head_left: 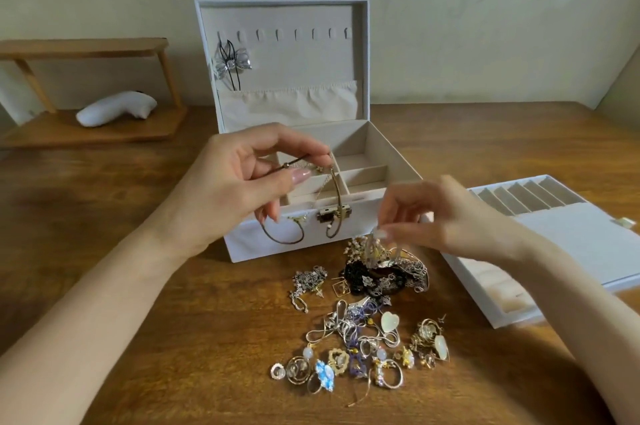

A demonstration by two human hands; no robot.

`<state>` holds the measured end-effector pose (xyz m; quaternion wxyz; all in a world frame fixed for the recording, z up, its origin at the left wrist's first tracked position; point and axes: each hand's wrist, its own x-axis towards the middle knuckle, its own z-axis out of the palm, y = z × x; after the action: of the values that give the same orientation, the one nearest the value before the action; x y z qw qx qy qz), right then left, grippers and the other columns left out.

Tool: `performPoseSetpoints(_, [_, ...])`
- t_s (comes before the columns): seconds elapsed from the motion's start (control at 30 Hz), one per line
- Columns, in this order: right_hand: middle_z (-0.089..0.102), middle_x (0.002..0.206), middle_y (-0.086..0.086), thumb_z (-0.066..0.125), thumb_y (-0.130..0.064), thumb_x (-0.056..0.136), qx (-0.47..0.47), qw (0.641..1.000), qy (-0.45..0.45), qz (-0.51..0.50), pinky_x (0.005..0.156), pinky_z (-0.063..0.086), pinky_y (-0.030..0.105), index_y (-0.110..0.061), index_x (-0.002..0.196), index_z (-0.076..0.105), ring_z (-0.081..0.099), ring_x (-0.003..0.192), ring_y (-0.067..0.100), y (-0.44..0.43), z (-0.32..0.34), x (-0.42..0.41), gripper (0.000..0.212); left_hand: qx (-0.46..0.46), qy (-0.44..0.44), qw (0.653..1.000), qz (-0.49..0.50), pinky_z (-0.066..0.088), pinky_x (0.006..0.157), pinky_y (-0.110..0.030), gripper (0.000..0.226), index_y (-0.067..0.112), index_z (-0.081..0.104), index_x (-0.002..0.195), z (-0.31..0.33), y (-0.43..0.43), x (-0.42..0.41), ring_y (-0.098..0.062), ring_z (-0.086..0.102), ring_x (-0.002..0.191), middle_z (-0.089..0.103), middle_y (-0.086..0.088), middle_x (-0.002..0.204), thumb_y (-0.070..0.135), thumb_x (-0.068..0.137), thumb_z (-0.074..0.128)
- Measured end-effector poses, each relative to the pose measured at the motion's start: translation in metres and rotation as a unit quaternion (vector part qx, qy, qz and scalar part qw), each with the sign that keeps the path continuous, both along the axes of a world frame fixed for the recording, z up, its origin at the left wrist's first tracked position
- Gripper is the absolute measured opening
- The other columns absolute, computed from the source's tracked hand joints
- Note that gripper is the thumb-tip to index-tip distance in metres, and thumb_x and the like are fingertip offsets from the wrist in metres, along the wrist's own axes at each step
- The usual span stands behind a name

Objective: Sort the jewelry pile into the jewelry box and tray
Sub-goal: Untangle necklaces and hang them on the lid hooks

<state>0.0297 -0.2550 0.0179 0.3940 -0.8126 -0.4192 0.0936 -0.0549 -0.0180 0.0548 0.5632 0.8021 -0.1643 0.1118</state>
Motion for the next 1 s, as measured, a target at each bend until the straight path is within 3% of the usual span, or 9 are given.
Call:
performPoseSetpoints(0.1, [0.067,0.072,-0.012,0.073,-0.037,0.077,-0.033,0.998,-0.058,0.014,0.056,0.046,0.019,-0.016,0.083,0.071,0.061,0.063,0.008,0.004,-0.004,-0.002,0.021,-0.031,0.004,0.999,-0.016,0.047,0.048,-0.019,0.020,0.013,0.066,0.103,-0.003,0.004,0.003,-0.008,0.051,0.048,0.072,0.000,0.102,0.010,0.083,0.065])
performPoseSetpoints(0.23, [0.070,0.094,-0.005,0.075,-0.034,0.075,0.142,0.989,0.027,-0.044,0.066,0.053,0.029,-0.020,0.100,0.065,0.064,0.077,0.010,0.021,0.004,-0.011,0.030,-0.088,0.026,0.995,-0.049,0.045,0.047,-0.017,0.021,0.017,0.072,0.096,-0.003,0.005,0.004,-0.008,0.054,0.053,0.071,-0.004,0.100,0.011,0.079,0.061])
performPoseSetpoints(0.33, [0.069,0.108,-0.001,0.075,-0.028,0.075,0.158,0.985,0.067,-0.012,0.084,0.053,0.030,-0.019,0.116,0.056,0.066,0.097,0.014,0.040,0.011,-0.017,0.046,-0.104,0.026,0.992,-0.066,0.047,0.051,-0.019,0.021,0.023,0.072,0.095,-0.001,0.006,0.003,-0.013,0.059,0.063,0.070,-0.002,0.099,0.013,0.077,0.066])
performPoseSetpoints(0.47, [0.070,0.083,0.012,0.068,-0.006,0.079,0.211,0.965,0.157,-0.017,0.073,0.055,0.026,-0.002,0.097,0.064,0.067,0.075,0.018,0.052,0.021,-0.017,0.019,-0.094,0.008,0.994,-0.058,0.046,0.061,-0.020,0.028,0.028,0.071,0.097,0.001,0.008,0.004,-0.023,0.055,0.083,0.070,0.001,0.097,0.011,0.076,0.070])
performPoseSetpoints(0.53, [0.067,0.073,0.013,0.067,-0.012,0.075,0.241,0.955,0.171,-0.039,0.070,0.054,0.029,0.000,0.088,0.066,0.064,0.067,0.019,0.049,0.025,-0.014,0.017,-0.092,0.007,0.996,-0.019,0.045,0.060,-0.017,0.032,0.029,0.070,0.099,0.002,0.009,0.006,-0.021,0.056,0.083,0.068,0.002,0.090,0.003,0.080,0.066])
performPoseSetpoints(0.63, [0.065,0.065,0.010,0.072,-0.021,0.070,0.267,0.941,0.205,-0.030,0.068,0.055,0.028,-0.007,0.079,0.068,0.064,0.062,0.019,0.041,0.031,-0.009,0.017,0.019,-0.023,0.993,0.112,0.046,0.063,-0.012,0.039,0.029,0.069,0.099,-0.004,0.008,0.009,-0.006,0.060,0.076,0.067,0.010,0.086,-0.005,0.083,0.063])
performPoseSetpoints(0.77, [0.060,0.056,0.007,0.070,-0.027,0.067,0.303,0.926,0.224,-0.011,0.060,0.051,0.023,-0.015,0.067,0.070,0.058,0.053,0.017,0.040,0.036,-0.012,0.012,0.192,-0.112,0.948,0.227,0.041,0.062,-0.005,0.022,0.019,0.071,0.096,-0.011,0.004,0.010,0.004,0.057,0.071,0.057,0.015,0.084,0.002,0.084,0.063])
performPoseSetpoints(0.87, [0.057,0.051,0.003,0.069,-0.028,0.065,0.310,0.927,0.212,0.003,0.056,0.048,0.019,-0.016,0.064,0.070,0.055,0.051,0.016,0.043,0.040,-0.015,0.011,0.079,-0.002,0.977,0.198,0.037,0.047,-0.010,0.018,0.017,0.068,0.089,-0.012,0.003,0.009,-0.002,0.051,0.049,0.054,0.015,0.055,0.012,0.094,0.052])
performPoseSetpoints(1.0, [0.058,0.052,0.004,0.073,-0.027,0.069,0.277,0.943,0.177,0.042,0.055,0.046,0.021,-0.017,0.068,0.070,0.054,0.048,0.019,0.045,0.044,-0.017,0.010,-0.164,0.102,0.975,0.114,0.042,0.041,-0.020,0.029,0.006,0.055,0.083,-0.003,0.000,0.006,-0.019,0.059,0.051,0.066,-0.006,0.062,0.021,0.100,0.038])
